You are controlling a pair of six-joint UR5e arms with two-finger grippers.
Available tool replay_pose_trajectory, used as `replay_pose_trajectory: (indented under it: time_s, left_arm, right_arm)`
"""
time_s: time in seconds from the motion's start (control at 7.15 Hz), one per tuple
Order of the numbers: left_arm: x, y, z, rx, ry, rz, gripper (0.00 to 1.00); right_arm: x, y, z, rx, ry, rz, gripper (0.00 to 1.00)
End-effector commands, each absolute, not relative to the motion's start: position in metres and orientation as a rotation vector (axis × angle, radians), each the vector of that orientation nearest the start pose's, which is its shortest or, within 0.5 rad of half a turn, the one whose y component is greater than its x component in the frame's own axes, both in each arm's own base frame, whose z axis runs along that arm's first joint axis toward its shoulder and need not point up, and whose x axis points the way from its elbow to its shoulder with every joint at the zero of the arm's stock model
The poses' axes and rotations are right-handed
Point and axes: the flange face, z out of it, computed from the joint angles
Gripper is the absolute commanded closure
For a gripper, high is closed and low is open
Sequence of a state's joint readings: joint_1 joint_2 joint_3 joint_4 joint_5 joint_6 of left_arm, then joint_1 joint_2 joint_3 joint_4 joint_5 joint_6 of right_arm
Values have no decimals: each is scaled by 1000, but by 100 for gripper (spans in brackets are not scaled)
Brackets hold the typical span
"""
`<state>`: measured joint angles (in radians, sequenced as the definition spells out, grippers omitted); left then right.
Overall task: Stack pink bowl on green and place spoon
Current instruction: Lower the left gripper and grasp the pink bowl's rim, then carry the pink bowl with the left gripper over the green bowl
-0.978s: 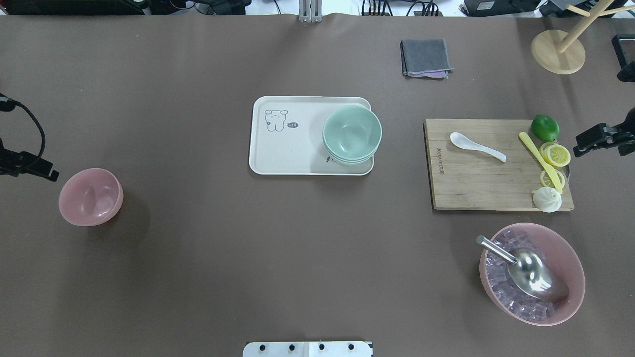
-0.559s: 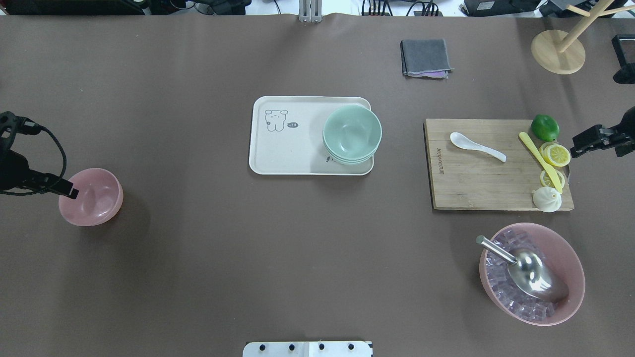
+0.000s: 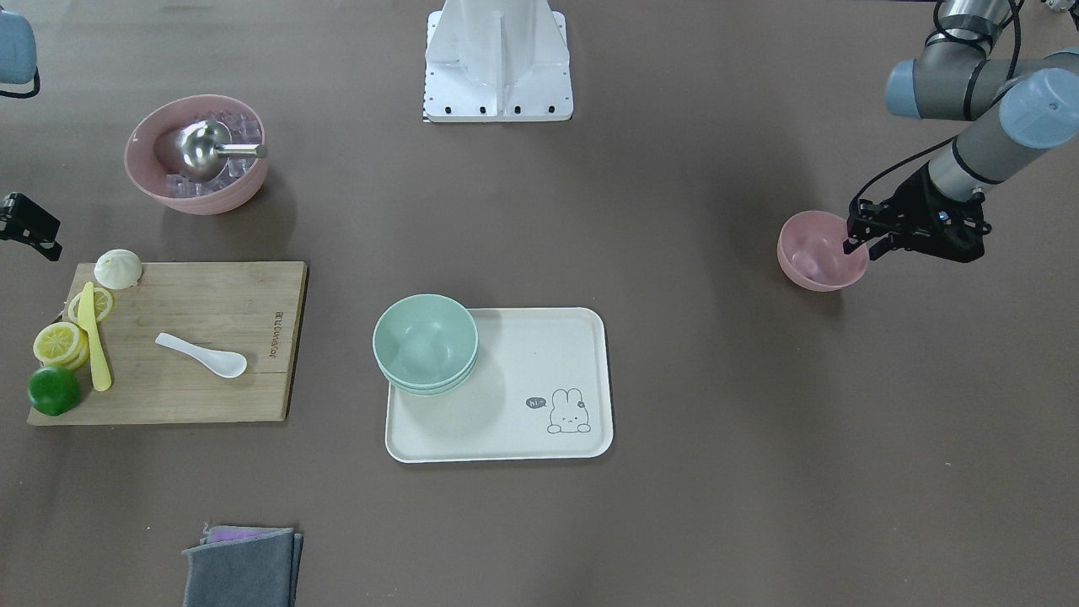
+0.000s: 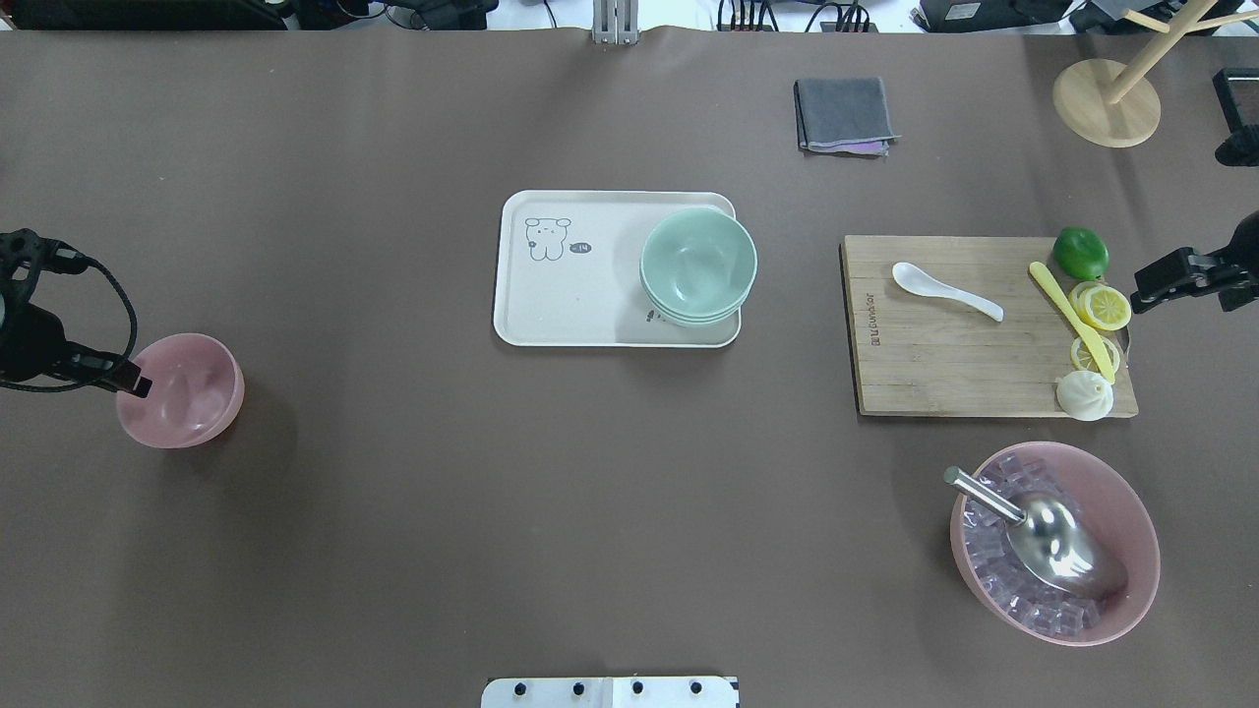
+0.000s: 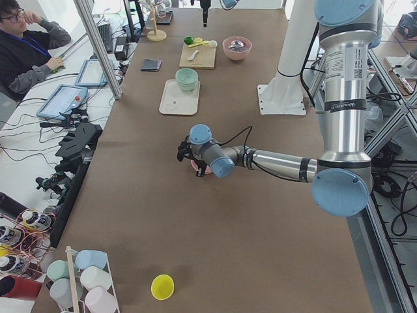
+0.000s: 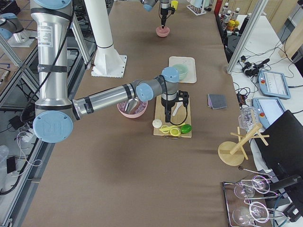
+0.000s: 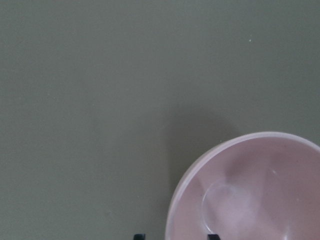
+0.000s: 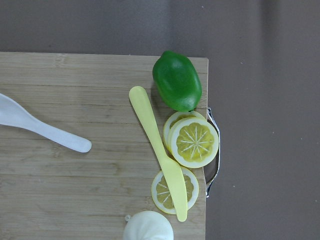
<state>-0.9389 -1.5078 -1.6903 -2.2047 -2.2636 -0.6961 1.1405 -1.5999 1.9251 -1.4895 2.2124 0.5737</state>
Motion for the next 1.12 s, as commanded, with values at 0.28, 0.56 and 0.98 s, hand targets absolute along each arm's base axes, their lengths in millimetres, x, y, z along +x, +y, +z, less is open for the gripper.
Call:
replay_pose_trajectory:
  time_s: [0.28, 0.56, 0.98]
  left_arm:
    - [235, -438, 550, 115, 951, 187, 100]
    - [250, -458, 501, 128, 971, 166, 100]
    - [299, -527, 355, 70, 974, 43, 100]
  right_arm:
    - [-134, -469, 496, 39, -744, 7, 0]
    - [-135, -469, 496, 39, -744, 5, 0]
    - [-135, -469, 495, 40, -744, 5, 0]
